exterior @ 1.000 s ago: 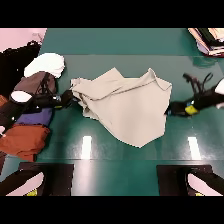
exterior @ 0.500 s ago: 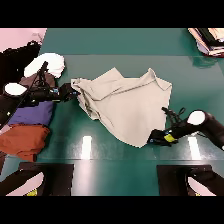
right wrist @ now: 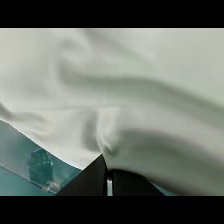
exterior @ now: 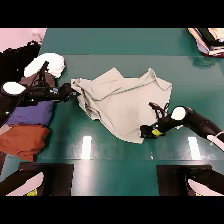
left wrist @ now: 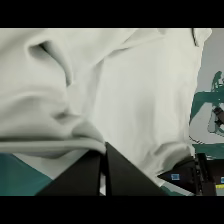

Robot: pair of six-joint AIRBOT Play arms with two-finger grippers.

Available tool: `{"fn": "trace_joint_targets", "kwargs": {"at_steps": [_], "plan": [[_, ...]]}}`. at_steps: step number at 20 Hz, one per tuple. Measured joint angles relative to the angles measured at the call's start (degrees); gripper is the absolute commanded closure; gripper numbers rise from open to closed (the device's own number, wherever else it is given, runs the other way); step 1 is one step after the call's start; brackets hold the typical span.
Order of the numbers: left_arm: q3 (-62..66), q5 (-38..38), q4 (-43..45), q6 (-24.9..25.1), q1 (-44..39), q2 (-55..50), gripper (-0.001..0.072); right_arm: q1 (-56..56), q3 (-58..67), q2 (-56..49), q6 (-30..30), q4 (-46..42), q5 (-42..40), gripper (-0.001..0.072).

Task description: Fold the shirts.

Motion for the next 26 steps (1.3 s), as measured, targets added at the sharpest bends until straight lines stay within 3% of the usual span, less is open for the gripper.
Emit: {"fn": "trace_joint_targets", "kwargs": {"at_steps": [5,13,20,26], "plan": [[10.97,-6.97,2.03,-0.04,5.55,4.11,0.0684,-5.22,11.58,8.33,-1.05,-6.4,2.08,0.0699],[45.94,-21.14,2.01,-1.03,9.94,9.79,0.0684,-24.61,41.72,22.25,-6.1,-10.05,4.87,0.0699],[71.49,-19.19,1.97,-5.14,10.27,11.54,0.0685,-35.8,61.42,25.24,-9.92,-10.49,9.38,0.0699],[67.01,-17.4,8.31,-6.95,10.27,12.35,0.0685,-40.22,76.0,14.1,-10.51,-9.55,22.1,0.07]]}}
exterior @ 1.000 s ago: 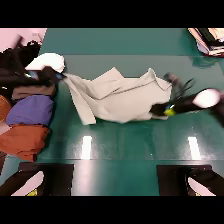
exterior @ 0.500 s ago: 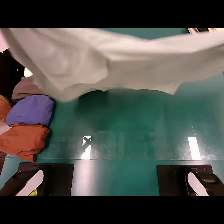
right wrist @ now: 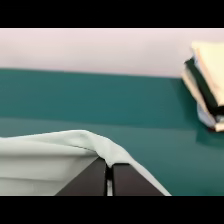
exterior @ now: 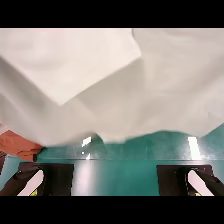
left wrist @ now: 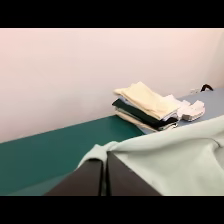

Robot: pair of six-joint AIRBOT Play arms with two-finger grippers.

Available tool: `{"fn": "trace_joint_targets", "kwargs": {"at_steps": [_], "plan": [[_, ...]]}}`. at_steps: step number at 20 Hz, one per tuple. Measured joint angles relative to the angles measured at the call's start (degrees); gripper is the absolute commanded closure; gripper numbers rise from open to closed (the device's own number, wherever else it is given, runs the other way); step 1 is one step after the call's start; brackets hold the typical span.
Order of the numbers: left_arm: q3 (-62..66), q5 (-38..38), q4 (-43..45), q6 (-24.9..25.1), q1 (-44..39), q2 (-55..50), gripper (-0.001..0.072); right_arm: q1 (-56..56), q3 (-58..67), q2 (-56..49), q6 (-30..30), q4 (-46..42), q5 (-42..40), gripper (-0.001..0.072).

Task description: Fold the shirts.

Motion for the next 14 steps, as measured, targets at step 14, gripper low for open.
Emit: {"fn": "trace_joint_targets", "kwargs": {"at_steps": [14], "plan": [[-28.33,9.57,4.85,3.78,-5.97,-35.52,0.0685,10.05,-9.2,-42.23,-0.7,-0.07,-0.7,0.07]]}}
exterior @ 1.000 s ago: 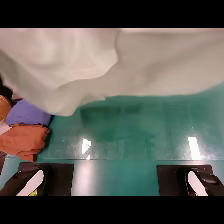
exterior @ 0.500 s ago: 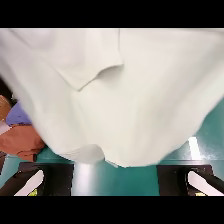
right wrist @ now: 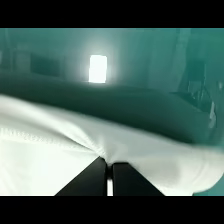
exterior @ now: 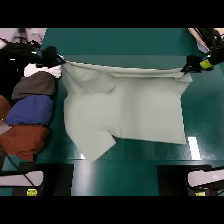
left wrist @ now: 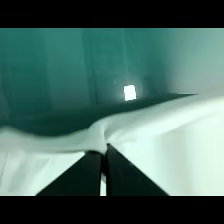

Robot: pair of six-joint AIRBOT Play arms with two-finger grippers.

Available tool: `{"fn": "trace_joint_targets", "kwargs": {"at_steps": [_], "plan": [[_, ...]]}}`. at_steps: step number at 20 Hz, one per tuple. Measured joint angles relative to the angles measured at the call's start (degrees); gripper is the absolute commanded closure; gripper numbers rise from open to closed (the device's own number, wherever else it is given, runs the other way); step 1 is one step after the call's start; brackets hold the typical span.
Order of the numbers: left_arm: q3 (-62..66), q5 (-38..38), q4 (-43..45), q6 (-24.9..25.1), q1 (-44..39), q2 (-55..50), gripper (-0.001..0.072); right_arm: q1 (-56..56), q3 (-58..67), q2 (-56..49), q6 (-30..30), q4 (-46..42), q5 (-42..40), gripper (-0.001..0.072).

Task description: Fold the shirts.

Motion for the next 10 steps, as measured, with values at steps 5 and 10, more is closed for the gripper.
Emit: {"fn": "trace_joint_targets", "kwargs": {"at_steps": [5,10], "plan": [[3.67,7.37,-0.42,1.97,-1.44,-9.14,0.0684,0.37,8.11,-8.98,-1.38,-0.5,-2.97,0.07],[4.11,1.09,3.67,5.18,-1.11,-11.04,0.0684,1.07,3.04,-8.33,-2.27,-5.79,-2.08,0.0699]]}}
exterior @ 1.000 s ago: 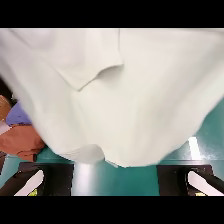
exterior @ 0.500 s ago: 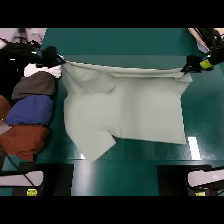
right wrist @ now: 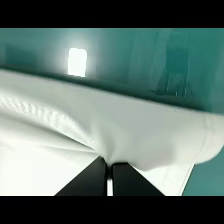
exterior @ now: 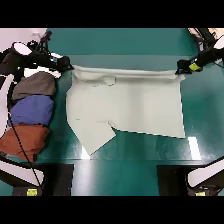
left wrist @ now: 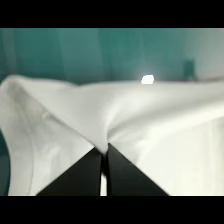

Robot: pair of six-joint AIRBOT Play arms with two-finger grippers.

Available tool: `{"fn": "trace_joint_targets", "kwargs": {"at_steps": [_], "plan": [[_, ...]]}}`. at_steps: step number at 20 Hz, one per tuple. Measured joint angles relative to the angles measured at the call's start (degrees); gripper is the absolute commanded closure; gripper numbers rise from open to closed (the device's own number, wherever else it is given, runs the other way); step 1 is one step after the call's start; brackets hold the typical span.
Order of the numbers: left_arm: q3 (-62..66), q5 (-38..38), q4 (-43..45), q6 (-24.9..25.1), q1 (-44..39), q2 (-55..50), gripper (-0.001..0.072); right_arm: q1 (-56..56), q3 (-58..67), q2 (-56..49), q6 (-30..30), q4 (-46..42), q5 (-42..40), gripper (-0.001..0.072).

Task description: Fold the shirts.

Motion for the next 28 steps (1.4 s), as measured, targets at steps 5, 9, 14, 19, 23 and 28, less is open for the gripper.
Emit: {"fn": "trace_joint_targets", "kwargs": {"at_steps": [5,9,14,19,23,28], "plan": [[-5.16,-1.81,4.48,1.03,-0.22,-0.46,0.0682,0.2,-9.94,1.86,-0.31,-2.34,-2.27,0.0698],[-8.04,-0.44,6.64,0.11,0.02,-0.52,0.022,0.09,-11.8,2.27,-0.33,-0.87,-2.93,0.0354],[-8.79,-6.73,7.04,-1.84,1.84,2.23,0.022,-0.26,-7.67,3.87,-0.63,1.42,2.25,0.0355],[-24.0,-10.58,11.34,-4.15,3.04,15.13,0.0219,-2.45,-15.93,13.44,-1.16,1.75,4.81,0.0355],[-41.86,-10.21,10.8,-5.49,3.28,26.97,0.0219,-4.52,-27.21,23.17,-1.31,1.86,2.51,0.0355],[-58.1,-6.16,2.47,-4.0,3.28,34.25,0.022,-5.99,-38.18,32.24,-1.33,2.34,-2.29,0.0354]]}}
